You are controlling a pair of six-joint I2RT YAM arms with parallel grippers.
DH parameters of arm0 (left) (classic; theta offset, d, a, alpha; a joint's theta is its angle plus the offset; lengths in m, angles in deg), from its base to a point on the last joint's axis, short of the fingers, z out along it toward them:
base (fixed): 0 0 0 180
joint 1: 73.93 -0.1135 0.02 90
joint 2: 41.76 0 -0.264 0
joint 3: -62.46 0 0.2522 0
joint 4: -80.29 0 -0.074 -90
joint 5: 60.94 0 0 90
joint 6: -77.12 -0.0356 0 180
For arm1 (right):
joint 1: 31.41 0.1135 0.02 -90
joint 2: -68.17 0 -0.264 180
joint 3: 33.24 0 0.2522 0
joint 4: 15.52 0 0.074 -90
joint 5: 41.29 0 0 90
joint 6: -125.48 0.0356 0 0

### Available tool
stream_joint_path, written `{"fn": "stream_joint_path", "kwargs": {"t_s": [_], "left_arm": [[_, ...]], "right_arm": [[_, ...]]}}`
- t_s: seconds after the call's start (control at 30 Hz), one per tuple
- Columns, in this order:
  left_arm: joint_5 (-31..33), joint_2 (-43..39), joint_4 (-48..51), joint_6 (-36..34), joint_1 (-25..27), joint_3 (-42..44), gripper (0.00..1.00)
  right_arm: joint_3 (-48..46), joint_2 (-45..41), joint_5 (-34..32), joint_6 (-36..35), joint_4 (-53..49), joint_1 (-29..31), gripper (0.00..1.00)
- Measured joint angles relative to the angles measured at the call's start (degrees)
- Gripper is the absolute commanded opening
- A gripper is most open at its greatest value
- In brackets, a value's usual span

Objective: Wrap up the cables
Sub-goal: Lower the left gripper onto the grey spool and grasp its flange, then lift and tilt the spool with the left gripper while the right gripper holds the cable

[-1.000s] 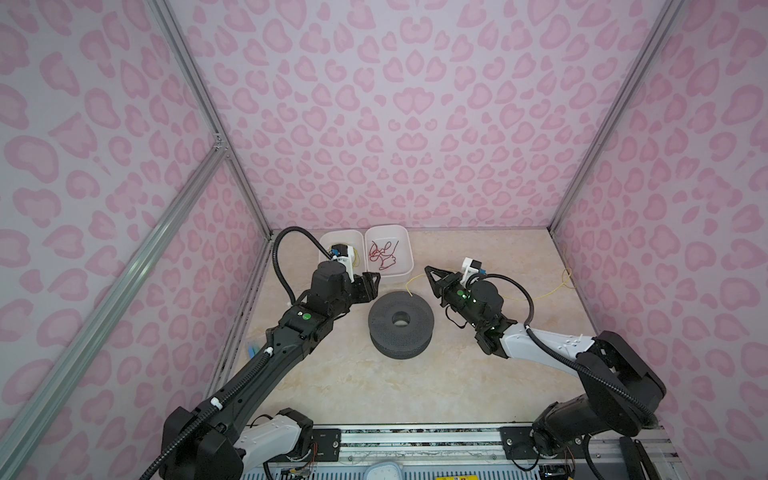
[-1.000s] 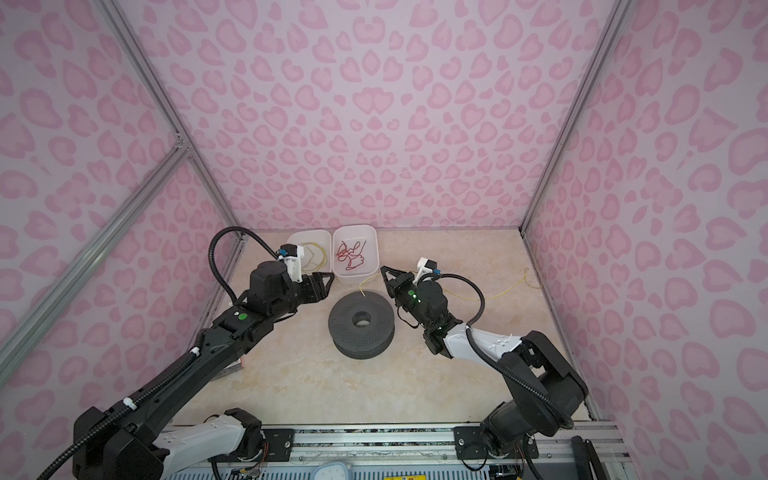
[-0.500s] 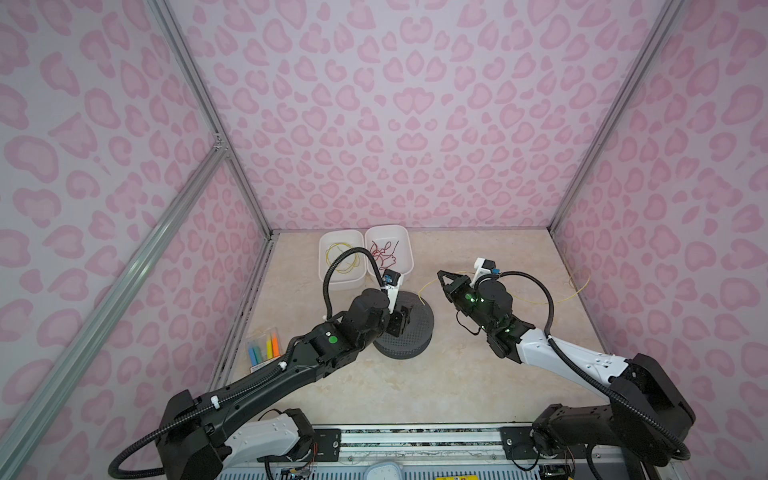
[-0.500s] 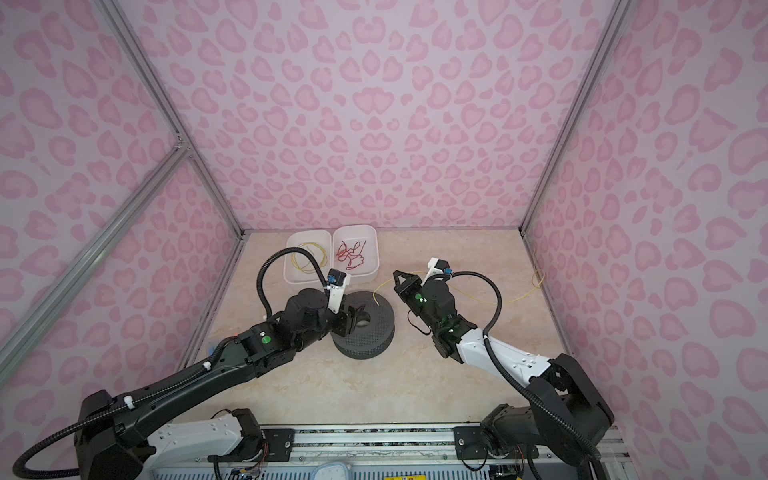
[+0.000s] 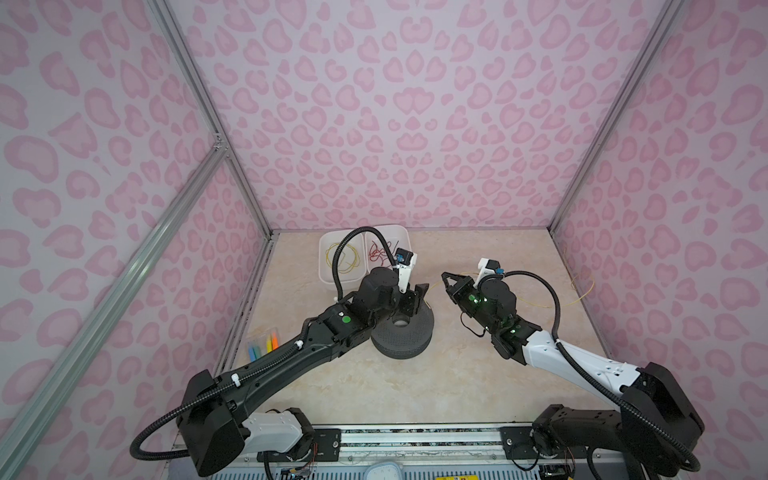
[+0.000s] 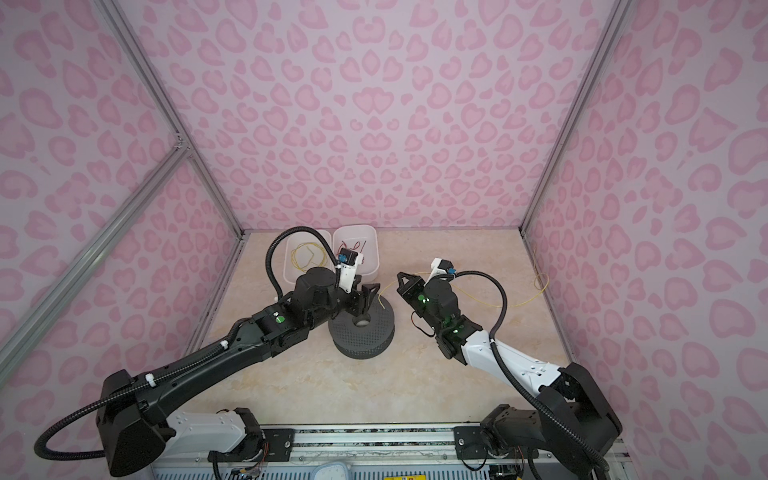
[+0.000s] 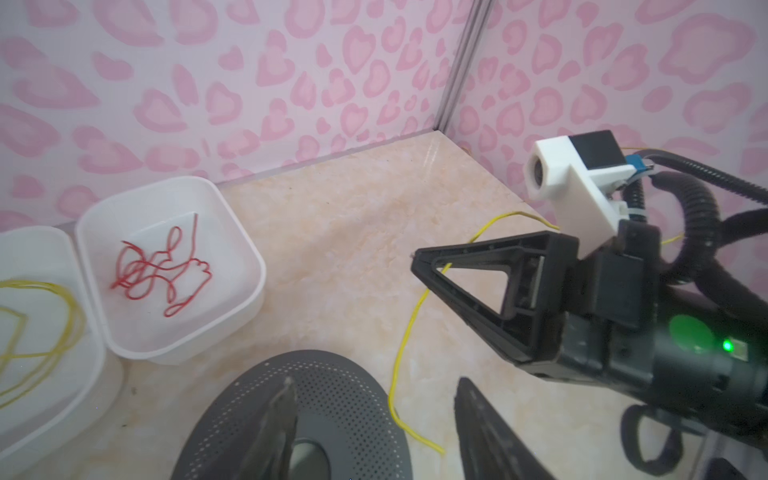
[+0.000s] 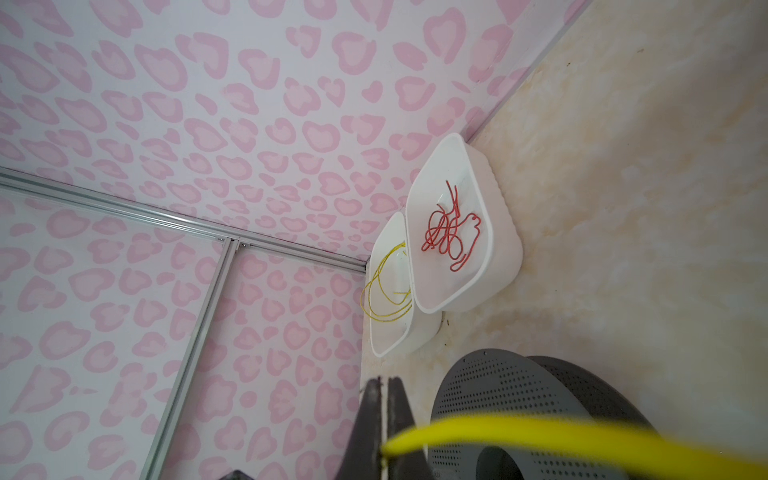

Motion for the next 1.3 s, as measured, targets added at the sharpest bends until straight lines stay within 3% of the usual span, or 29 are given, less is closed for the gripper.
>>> {"fn": "stream_joint_path", "kwargs": {"t_s": [0.2, 0.53, 0.8, 1.07, 1.3], "left_arm": [[-4.8, 3.6, 0.1, 7.3, -0.1, -0.5, 0.59], [-7.5, 7.3, -0.6, 13.7, 0.0, 0.8, 0.33], [-7.3, 8.1, -2.2, 14.2, 0.1, 1.5, 0.28], [-3.1, 8.3, -2.8, 12.1, 0.1, 2.0, 0.05], [-1.6, 8.1, -2.0, 7.1, 0.1, 2.1, 0.04]], "right_arm": [[0.0, -0.1, -1.1, 0.0, 0.3, 0.0, 0.0], [0.2, -0.2, -1.7, 0.0, 0.3, 0.0, 0.0], [0.2, -0.2, -1.8, 0.0, 0.3, 0.0, 0.0], [0.2, -1.4, -1.8, 0.1, -0.1, 0.0, 0.0], [0.2, -2.5, -1.5, -0.7, -2.4, -0.4, 0.0]]}}
